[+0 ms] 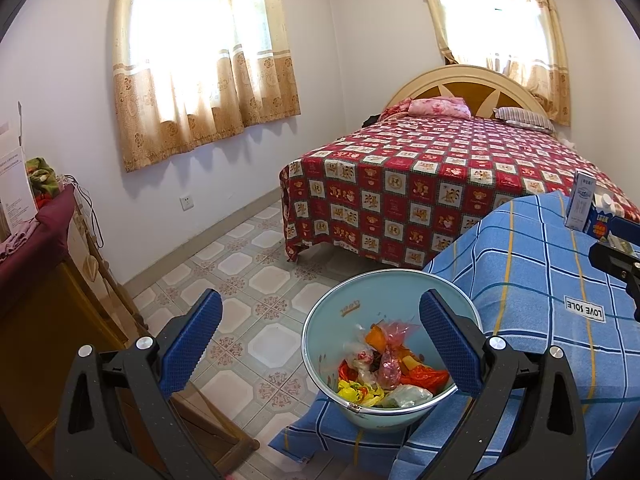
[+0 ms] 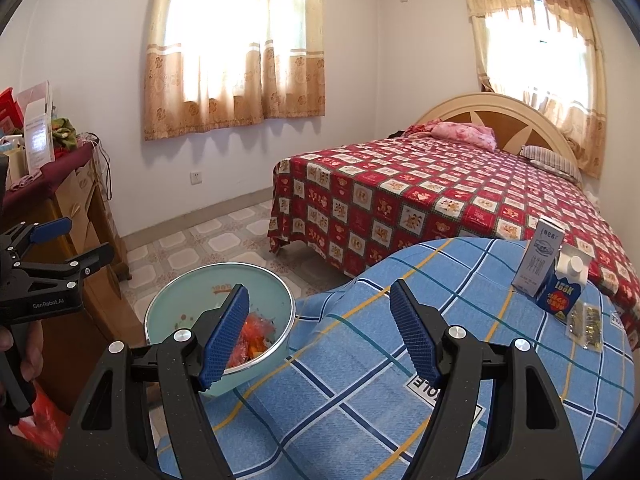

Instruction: Collect trash

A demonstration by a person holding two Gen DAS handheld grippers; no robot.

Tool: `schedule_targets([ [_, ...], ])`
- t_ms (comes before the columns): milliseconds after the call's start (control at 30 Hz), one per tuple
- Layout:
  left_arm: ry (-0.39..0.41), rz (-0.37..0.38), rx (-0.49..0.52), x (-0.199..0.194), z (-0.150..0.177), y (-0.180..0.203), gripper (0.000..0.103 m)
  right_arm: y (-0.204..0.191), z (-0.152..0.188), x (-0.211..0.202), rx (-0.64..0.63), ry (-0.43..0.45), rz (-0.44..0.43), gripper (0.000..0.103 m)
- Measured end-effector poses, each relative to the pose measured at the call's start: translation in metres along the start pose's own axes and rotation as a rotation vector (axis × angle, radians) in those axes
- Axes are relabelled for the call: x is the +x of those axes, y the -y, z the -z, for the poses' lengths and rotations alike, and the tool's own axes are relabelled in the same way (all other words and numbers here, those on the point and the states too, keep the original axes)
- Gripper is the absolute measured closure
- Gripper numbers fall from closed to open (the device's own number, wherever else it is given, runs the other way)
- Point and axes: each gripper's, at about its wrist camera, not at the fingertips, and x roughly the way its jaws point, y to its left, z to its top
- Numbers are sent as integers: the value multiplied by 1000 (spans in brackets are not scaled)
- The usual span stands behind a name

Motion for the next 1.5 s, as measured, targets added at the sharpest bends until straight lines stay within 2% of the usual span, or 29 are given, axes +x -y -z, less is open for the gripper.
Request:
schedule_targets([
  [933, -16, 1, 7, 8, 5, -2, 6, -4, 4, 2, 1, -5, -1, 31],
  [1400, -53, 4, 1, 18, 13, 1, 6, -9, 11, 3, 1, -13, -7, 31],
  [1500, -42, 0, 11, 17, 13, 5, 6, -10, 11, 3, 0, -11, -5, 26],
])
